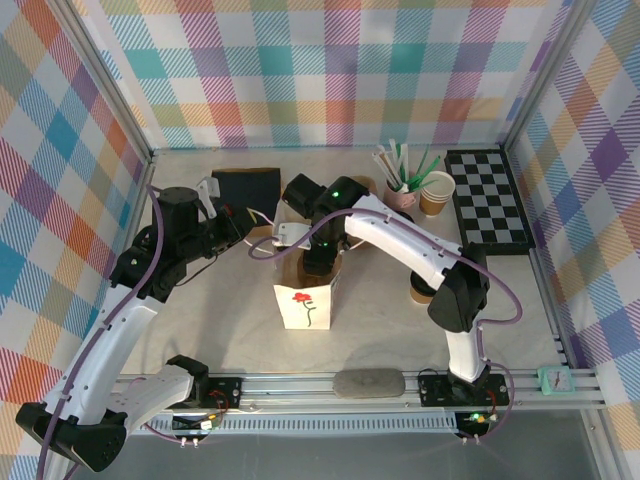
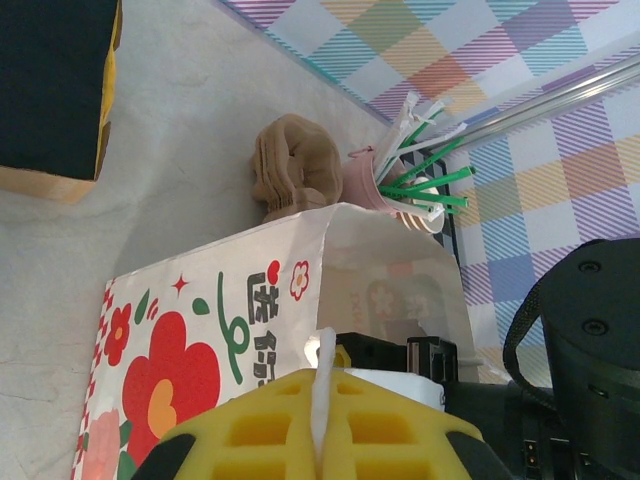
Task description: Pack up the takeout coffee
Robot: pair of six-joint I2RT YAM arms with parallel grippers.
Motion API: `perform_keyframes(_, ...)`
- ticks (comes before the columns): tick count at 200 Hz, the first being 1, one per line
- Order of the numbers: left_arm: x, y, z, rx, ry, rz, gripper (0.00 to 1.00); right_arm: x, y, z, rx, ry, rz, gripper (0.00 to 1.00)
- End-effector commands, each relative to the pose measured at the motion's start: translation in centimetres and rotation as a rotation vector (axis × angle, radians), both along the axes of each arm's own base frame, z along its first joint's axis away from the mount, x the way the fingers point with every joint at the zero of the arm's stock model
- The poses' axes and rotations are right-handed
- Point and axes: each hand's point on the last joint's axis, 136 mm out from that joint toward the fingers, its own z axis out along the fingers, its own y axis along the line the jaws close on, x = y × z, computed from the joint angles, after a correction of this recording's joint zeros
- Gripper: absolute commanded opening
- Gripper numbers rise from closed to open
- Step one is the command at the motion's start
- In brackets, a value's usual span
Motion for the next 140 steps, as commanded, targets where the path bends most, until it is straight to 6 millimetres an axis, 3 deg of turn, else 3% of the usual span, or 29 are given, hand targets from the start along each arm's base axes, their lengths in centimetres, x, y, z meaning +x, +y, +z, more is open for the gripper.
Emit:
perform_keyframes(1, 0.2, 0.0, 1.3, -0.033, -0.041, -0.002, 0.03, -0.8, -0.2, 0.4, -0.014, 0.011, 0.01, 0.55)
perform_keyframes(21, 0.1, 0.2, 1.0, -0.022, -0.035, 0.003, 0.09, -0.9, 0.0, 1.5, 0.001, 0.001, 0.003, 0.55)
perform_keyframes(56, -0.3, 1.1, 0.8, 0.024, -0.038, 0.03, 0.31, -1.4, 0.5, 5.0, 0.094, -0.046, -0.008, 0.57)
perform_keyframes(104, -0.8, 2.0, 0.7, 0.111, -0.042, 0.027, 0.57, -2.2, 0.1, 10.5, 0.23, -0.127, -0.067, 0.7)
perform_keyframes(140, -1.0, 1.6, 0.7, 0.165, -0.043, -0.014, 0.67, -1.8, -0.1, 14.2, 0.332, -0.176, -0.163, 0.79)
